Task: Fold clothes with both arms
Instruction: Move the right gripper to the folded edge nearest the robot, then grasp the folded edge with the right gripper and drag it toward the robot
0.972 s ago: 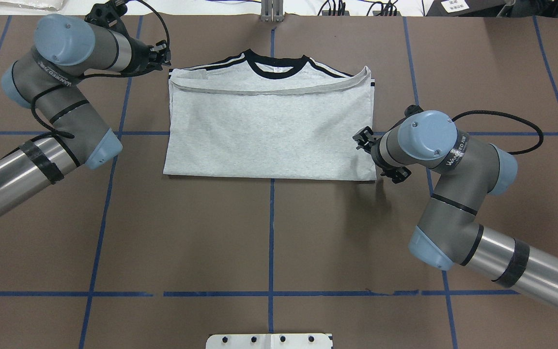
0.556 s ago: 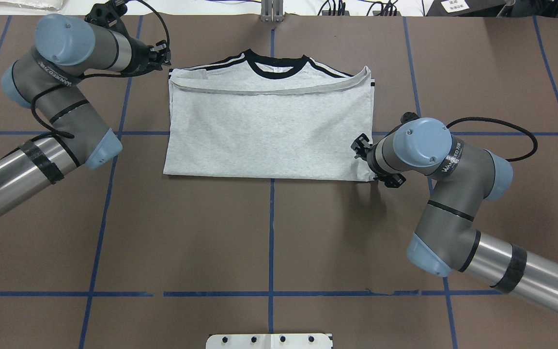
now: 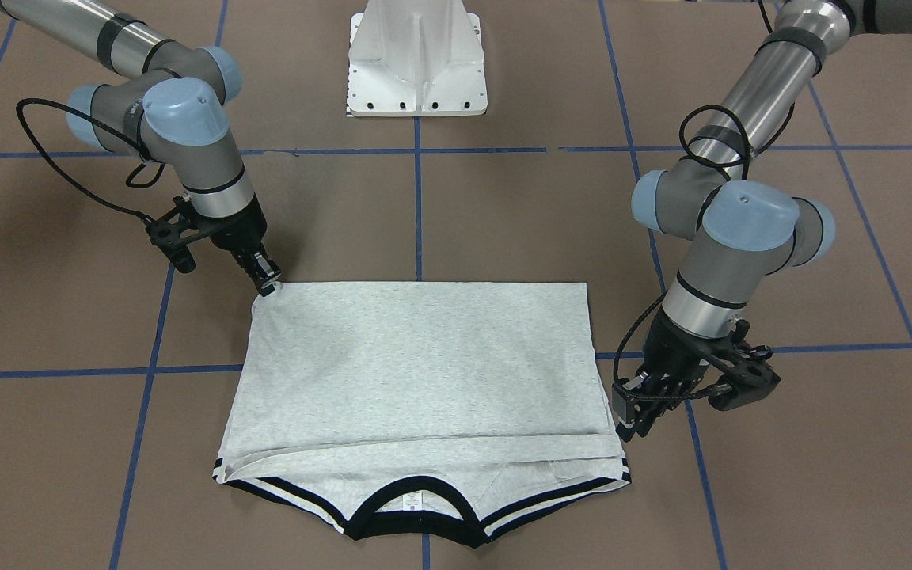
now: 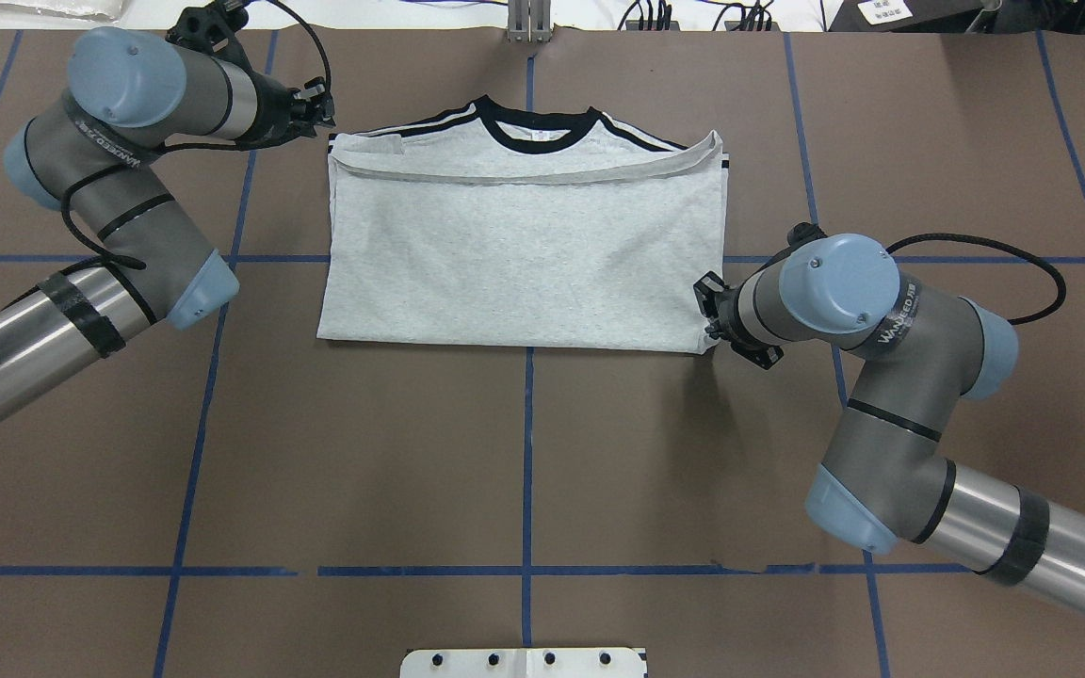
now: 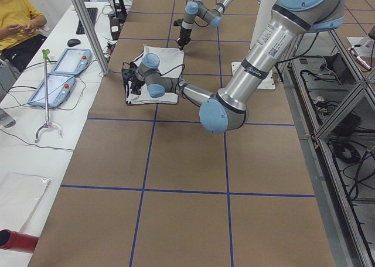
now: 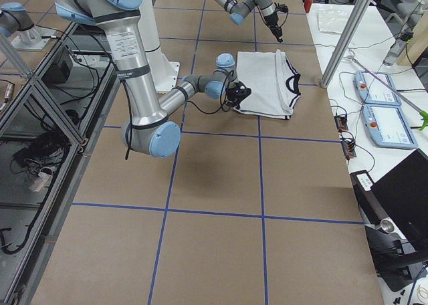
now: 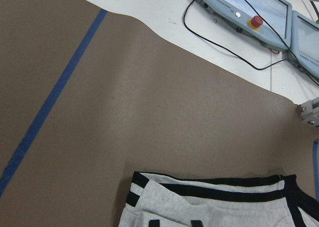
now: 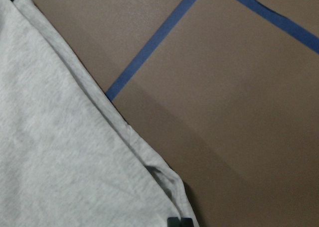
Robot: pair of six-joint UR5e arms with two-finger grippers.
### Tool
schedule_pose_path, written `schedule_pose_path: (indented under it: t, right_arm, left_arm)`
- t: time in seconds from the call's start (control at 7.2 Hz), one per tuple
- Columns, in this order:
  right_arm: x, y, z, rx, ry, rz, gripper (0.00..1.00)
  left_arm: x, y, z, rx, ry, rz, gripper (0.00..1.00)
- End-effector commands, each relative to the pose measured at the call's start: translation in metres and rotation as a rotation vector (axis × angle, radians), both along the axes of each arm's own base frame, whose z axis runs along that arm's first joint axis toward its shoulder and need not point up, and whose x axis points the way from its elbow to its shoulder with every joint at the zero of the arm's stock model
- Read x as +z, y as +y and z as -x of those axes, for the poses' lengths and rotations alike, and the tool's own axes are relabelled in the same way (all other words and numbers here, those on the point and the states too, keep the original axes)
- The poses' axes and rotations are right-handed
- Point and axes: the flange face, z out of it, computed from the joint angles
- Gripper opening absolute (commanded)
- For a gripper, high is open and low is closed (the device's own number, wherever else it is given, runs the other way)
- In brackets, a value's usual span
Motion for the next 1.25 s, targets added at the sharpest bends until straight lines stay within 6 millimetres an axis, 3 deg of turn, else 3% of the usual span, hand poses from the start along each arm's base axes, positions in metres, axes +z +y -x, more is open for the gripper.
schedule_pose_path:
  t: [0.0,0.14,0.28,0.42,0.56,0.69,0.97,1.11]
  right_arm:
    - [-0.012,0.049,-0.036,-0.050,-0.049,-0.014,0.00]
    - [-0.019,0.078,-0.047,-0.098,-0.077,-0.009,0.00]
    - [-0.015,0.118,-0.051,-0.188,-0.092,0.017,0.00]
    - [-0.035,0.148,-0.060,-0.272,-0.148,0.040,0.00]
    - [-0.036,0.180,-0.070,-0.415,-0.193,0.141,0.00]
    - [-0.051,0.216,-0.062,-0.521,-0.230,0.196,0.00]
    - [-0.054,0.294,-0.040,-0.663,-0.214,0.270,0.00]
    - [-0.046,0.312,-0.035,-0.694,-0.190,0.277,0.94]
  left_arm:
    - [-0.022,0.011,-0.002,0.012,0.028,-0.025,0.36]
    - [-0.030,0.038,-0.005,0.066,0.061,-0.038,0.36]
    - [-0.045,0.063,0.008,0.108,0.138,-0.019,0.36]
    - [-0.056,0.080,0.016,0.139,0.202,0.020,0.36]
    - [-0.071,0.096,0.025,0.145,0.262,0.046,0.36]
    - [-0.077,0.124,0.021,0.172,0.299,0.090,0.36]
    - [-0.096,0.156,0.016,0.204,0.293,0.133,0.39]
    - [-0.093,0.160,0.008,0.203,0.269,0.182,0.42]
